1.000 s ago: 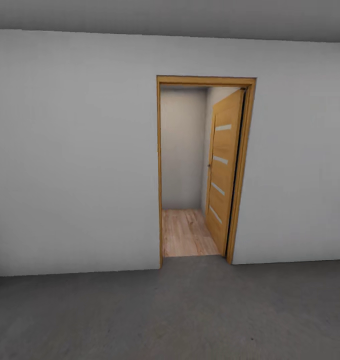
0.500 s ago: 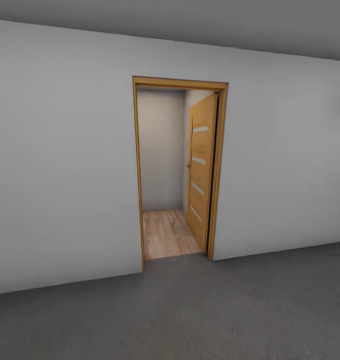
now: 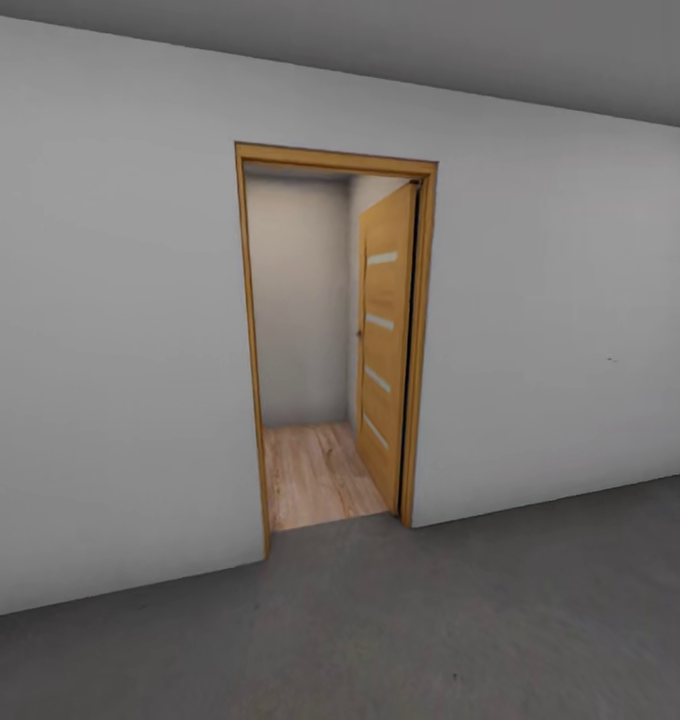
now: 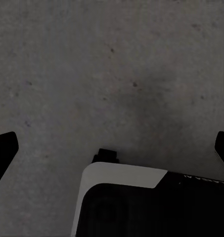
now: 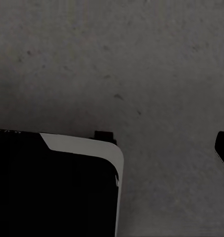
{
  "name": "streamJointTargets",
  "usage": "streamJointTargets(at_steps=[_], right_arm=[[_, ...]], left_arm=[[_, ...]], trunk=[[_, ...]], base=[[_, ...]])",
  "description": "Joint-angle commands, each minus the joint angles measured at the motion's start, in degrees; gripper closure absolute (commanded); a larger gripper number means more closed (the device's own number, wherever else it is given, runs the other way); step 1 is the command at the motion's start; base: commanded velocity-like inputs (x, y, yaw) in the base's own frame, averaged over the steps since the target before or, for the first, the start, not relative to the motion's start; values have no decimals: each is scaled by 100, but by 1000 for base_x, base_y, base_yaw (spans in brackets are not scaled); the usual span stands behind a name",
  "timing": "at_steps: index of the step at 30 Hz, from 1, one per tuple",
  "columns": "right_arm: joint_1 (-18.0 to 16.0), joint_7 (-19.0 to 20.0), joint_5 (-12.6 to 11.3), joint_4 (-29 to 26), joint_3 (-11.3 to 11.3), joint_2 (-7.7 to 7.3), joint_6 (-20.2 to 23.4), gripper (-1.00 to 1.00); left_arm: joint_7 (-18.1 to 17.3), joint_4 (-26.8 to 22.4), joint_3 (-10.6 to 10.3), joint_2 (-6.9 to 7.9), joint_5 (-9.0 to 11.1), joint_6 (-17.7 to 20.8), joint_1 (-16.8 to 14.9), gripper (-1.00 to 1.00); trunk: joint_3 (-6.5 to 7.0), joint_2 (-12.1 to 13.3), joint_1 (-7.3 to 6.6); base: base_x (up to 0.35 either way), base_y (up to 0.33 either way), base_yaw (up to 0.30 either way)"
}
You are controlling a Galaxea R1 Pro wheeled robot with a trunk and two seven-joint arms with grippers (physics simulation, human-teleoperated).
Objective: Move the two storage containers from the living room to the garage. In the garage, place one container on the floor and stack the other container on top of it (either order is fine).
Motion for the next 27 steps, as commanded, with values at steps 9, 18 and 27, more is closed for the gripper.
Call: streamJointTargets(at_steps=[9, 18, 27], right_arm=[[-9, 0, 50, 17, 30, 4, -25, -100], [-9, -29, 52, 17, 46, 2, 6, -100], [-9, -58, 32, 17, 25, 4, -26, -100]], left_arm=[[20, 0, -46, 9, 49, -1, -3, -100], [20, 0, -45, 12, 49, 3, -3, -100], [18, 0, -45, 15, 49, 8, -3, -100]], trunk=[[-9, -6, 4], [-9, -6, 4], [-9, -6, 4]], base=[[317, 0, -2], [321, 0, 0], [322, 0, 0]])
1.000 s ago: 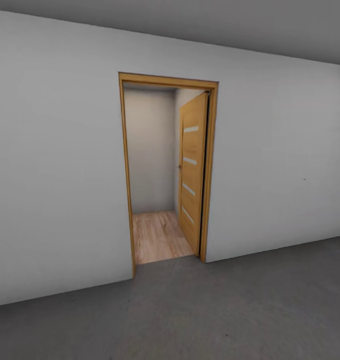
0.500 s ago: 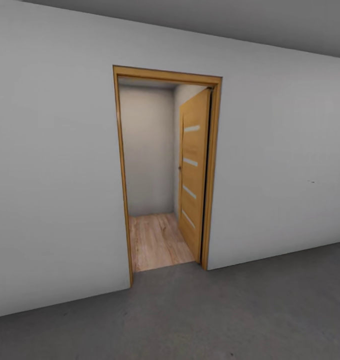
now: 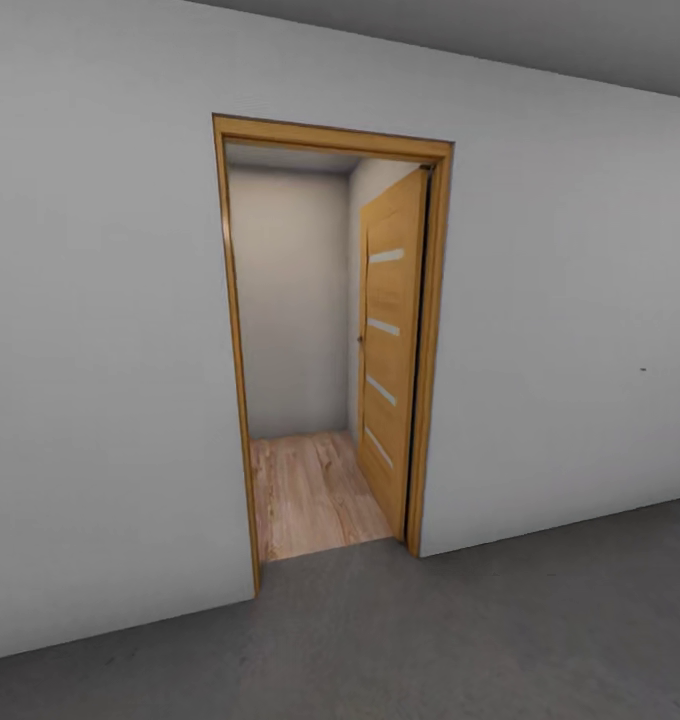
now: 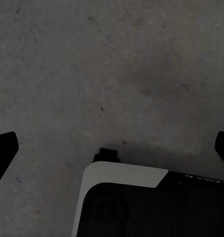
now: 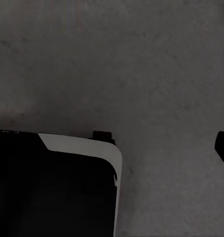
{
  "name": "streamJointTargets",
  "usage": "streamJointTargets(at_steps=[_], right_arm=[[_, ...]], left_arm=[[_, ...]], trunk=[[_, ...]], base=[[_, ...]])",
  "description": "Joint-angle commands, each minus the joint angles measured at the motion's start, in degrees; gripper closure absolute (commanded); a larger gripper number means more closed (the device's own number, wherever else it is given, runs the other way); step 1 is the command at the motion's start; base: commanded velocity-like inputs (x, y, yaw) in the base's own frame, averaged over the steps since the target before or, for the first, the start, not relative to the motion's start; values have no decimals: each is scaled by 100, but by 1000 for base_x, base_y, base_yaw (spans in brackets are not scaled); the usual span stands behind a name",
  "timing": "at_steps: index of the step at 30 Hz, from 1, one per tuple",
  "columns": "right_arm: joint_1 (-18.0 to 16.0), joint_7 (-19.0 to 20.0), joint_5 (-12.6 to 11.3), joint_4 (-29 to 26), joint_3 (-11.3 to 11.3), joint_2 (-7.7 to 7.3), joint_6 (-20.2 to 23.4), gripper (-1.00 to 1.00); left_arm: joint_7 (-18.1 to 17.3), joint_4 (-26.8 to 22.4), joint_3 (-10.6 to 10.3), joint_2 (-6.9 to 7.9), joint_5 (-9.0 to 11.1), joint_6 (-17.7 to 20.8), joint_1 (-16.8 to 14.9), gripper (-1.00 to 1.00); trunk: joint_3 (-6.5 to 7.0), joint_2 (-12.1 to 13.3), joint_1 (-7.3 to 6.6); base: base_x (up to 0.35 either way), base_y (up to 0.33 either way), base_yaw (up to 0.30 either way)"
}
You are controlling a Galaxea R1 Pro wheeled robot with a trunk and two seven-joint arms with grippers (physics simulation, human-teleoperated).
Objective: Move the two storage containers from the living room to the garage. In the garage, place one container on the floor and stack the other container on top of it (either order is fine).
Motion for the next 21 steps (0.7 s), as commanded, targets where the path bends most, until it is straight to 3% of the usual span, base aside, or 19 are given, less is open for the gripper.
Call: streamJointTargets(at_steps=[1, 21], right_arm=[[-9, -12, 40, 17, 21, -1, -30, -100], [-9, -16, 53, 9, 10, 0, -4, -100]], left_arm=[[16, 0, -49, 1, 40, -12, -3, -100], [18, -2, -49, 1, 40, -11, -3, -100]], trunk=[[-9, -6, 4], [-9, -6, 4]], base=[[322, 0, 0], [322, 0, 0]])
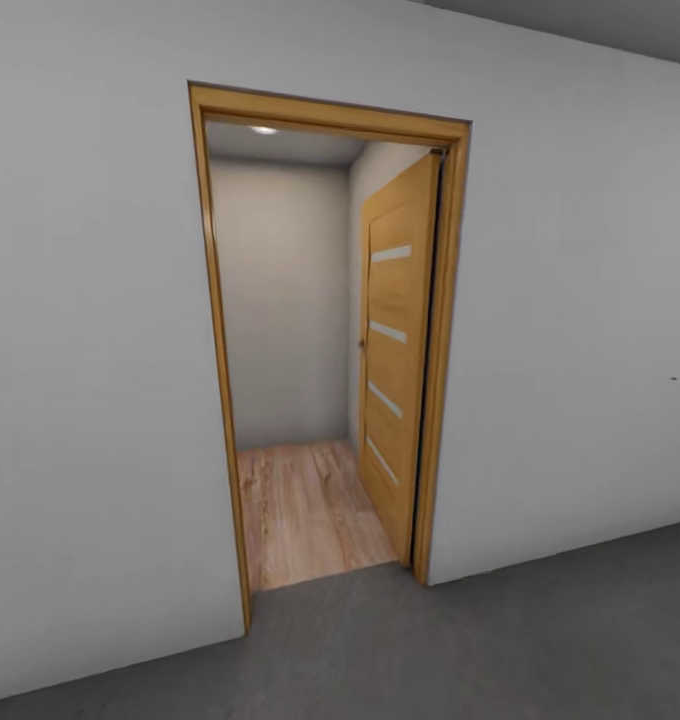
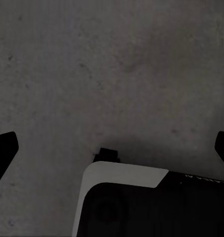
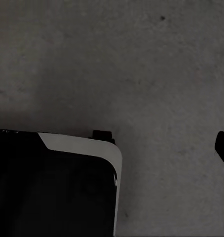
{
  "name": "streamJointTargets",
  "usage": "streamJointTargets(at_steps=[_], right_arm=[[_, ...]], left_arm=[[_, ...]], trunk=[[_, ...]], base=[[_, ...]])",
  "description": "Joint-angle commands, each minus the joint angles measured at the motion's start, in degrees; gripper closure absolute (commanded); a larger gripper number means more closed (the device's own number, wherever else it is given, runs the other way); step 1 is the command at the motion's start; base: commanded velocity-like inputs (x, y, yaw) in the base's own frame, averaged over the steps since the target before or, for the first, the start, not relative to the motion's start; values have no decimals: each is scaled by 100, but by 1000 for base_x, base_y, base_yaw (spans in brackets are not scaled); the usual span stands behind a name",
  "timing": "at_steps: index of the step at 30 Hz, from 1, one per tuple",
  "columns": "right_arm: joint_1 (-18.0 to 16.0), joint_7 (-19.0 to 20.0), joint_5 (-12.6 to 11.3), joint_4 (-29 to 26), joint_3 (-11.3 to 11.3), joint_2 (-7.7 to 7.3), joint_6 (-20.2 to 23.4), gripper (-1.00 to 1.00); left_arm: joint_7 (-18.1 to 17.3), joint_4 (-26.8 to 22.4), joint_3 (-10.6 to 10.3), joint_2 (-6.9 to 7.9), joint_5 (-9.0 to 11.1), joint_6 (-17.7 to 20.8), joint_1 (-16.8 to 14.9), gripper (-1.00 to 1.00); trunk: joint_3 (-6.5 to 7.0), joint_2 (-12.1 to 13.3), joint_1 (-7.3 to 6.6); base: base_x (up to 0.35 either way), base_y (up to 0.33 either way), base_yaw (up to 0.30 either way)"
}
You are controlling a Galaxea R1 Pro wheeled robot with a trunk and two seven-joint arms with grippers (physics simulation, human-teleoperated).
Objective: Move the two storage containers from the living room to the garage. In the garage, place one container on the floor and stack the other container on top of it (either order is fine).
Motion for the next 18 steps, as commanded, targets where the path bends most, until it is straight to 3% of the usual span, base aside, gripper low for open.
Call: streamJointTargets(at_steps=[1, 18], right_arm=[[-8, -9, 68, 15, 48, -6, -26, -100], [-8, -18, 47, 15, 70, -9, -16, -100]], left_arm=[[15, 1, -49, 2, 40, -12, -3, -100], [13, -3, -40, 4, 40, -12, -3, -100]], trunk=[[-9, -6, 4], [-9, -6, 4]], base=[[322, 0, 0], [322, 0, 0]])
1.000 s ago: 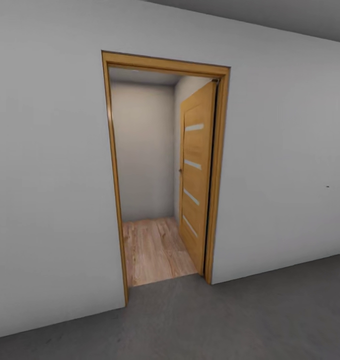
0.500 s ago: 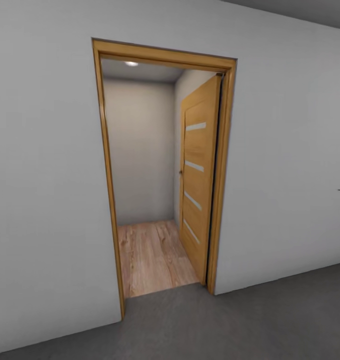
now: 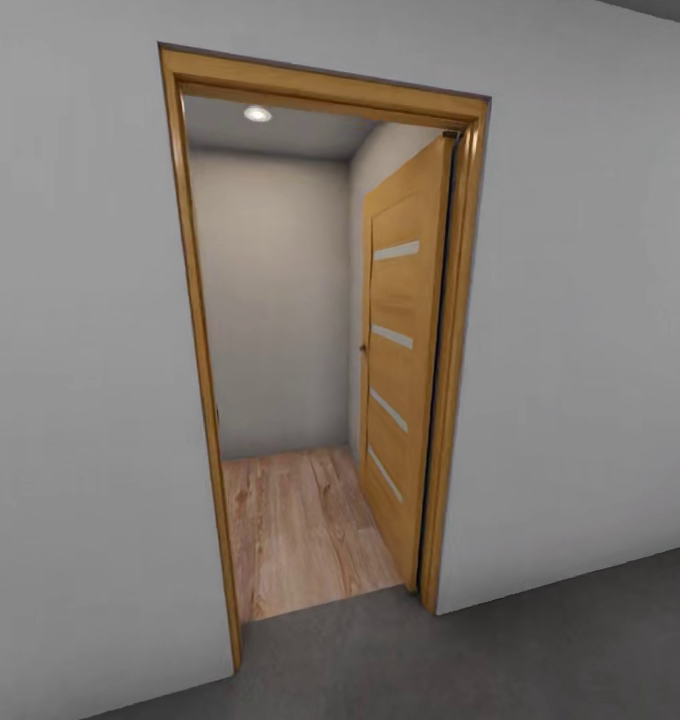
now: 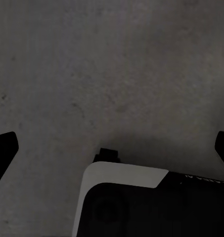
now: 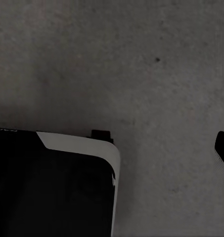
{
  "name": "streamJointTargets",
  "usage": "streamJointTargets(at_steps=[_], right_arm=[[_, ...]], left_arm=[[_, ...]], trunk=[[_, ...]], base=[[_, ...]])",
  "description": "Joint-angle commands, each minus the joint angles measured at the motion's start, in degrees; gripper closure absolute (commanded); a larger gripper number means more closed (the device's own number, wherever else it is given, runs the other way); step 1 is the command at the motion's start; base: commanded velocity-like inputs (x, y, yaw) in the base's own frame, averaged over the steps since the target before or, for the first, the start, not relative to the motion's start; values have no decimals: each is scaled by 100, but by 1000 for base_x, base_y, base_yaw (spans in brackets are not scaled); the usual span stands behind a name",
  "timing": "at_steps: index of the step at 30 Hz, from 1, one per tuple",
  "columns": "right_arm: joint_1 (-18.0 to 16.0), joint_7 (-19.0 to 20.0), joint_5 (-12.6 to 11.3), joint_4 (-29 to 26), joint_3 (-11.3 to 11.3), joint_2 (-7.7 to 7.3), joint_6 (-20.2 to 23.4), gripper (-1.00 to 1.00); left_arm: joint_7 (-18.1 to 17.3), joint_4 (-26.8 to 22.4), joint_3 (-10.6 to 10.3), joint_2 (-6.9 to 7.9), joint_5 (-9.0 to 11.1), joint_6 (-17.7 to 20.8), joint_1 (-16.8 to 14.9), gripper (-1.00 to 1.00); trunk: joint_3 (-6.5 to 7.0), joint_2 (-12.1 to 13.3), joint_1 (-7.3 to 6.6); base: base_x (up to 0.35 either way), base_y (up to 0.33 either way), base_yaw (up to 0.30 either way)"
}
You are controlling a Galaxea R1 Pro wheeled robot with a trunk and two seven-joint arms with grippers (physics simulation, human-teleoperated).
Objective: Move the two storage containers from the living room to the garage. In the garage, place one container on the floor and stack the other container on top of it (either order is fine).
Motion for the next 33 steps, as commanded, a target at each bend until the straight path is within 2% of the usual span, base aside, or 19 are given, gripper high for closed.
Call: streamJointTargets(at_steps=[1, 15, 33], right_arm=[[-8, -11, 41, 16, 23, -3, -30, -100], [-8, -10, 30, 16, -8, 5, -53, -100], [-8, -10, 3, 16, -47, -2, -62, -100]], left_arm=[[16, 0, -49, -1, 40, -12, -3, -100], [18, 0, -50, -1, 40, -12, -3, -100], [19, -4, -50, -5, 31, -12, -3, -100]], trunk=[[-9, -6, 4], [-9, -6, 4], [-9, -6, 4]], base=[[322, 0, 0], [322, 0, 4], [313, -91, 242]])
